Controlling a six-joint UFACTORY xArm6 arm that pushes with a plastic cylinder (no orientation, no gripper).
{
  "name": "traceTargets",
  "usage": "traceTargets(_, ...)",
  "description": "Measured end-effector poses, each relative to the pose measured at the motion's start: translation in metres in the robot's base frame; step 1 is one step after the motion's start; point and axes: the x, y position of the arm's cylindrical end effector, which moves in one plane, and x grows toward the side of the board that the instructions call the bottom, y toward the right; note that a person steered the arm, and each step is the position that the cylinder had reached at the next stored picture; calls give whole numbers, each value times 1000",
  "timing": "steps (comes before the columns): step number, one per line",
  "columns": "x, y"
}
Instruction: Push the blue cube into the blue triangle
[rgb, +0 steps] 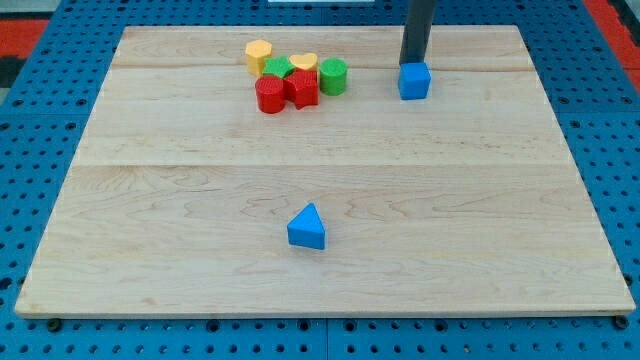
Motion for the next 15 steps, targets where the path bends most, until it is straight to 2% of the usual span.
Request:
traceTargets(2, 74, -2)
traceTargets(3, 93, 10)
traceTargets(4, 101, -4)
traceTargets(5, 117, -41)
traceTargets(7, 127, 28)
traceTargets(8, 147, 40)
traceTargets(10, 158, -89)
traceTargets(11, 174, -82)
traceTargets(12, 167, -80)
traceTargets(14, 185, -71)
traceTargets(15, 201, -99)
